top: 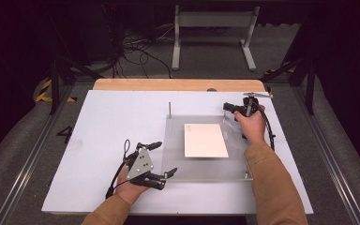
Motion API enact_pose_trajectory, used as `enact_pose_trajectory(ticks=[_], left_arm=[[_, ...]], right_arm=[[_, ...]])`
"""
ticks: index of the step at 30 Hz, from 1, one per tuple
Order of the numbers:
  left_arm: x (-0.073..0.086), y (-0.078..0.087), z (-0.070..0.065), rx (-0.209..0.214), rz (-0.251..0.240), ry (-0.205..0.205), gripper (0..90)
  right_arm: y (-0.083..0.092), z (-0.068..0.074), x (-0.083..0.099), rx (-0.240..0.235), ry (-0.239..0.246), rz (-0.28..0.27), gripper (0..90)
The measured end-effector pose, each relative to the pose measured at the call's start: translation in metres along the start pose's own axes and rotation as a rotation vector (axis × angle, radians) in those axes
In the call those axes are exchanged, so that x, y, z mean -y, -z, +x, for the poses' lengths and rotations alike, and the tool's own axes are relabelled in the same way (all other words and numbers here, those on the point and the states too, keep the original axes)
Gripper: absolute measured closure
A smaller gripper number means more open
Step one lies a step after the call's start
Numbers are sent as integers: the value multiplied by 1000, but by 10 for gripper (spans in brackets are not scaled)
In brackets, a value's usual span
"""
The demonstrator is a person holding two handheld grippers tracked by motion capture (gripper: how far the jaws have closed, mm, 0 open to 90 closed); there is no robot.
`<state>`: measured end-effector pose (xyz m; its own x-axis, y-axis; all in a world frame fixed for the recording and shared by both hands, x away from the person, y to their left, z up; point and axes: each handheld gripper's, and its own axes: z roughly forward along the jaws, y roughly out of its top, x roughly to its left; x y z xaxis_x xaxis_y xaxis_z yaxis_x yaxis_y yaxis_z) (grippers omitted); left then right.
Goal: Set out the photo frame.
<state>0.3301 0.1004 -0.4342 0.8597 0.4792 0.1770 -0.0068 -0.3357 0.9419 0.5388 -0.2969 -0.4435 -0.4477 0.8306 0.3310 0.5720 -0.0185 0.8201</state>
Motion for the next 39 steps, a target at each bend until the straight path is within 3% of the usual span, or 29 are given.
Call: enact_pose_trajectory(ticks=[5,10,13,16,20,22,28,30,39], left_arm=[[1,-5,2,-9,-3,-3,122],[2,-3,2,11,-2,26,371],[-1,-2,-3,-14,17,-44,456],[-1,-2,-5,-23,27,-67,480],[-2,-2,-5,-26,24,-57,486],[-3,-2,-5,-26,25,-55,487],[-6,-2,-4,-28,25,-42,487],[-8,-1,-2,-25,26,-42,487],[-13,-1,1,-14,35,-31,489]], right_arm=[[-1,0,1,-4,-15,-4,844],[-1,-1,1,-11,-23,-9,839],[0,2,1,2,-7,-3,839],[3,3,0,0,11,2,831],[8,4,-1,6,18,10,808],[13,5,-2,31,36,2,764],[39,12,-5,27,109,-40,651],[51,16,-3,18,166,-55,649],[101,32,6,-27,264,-124,530]])
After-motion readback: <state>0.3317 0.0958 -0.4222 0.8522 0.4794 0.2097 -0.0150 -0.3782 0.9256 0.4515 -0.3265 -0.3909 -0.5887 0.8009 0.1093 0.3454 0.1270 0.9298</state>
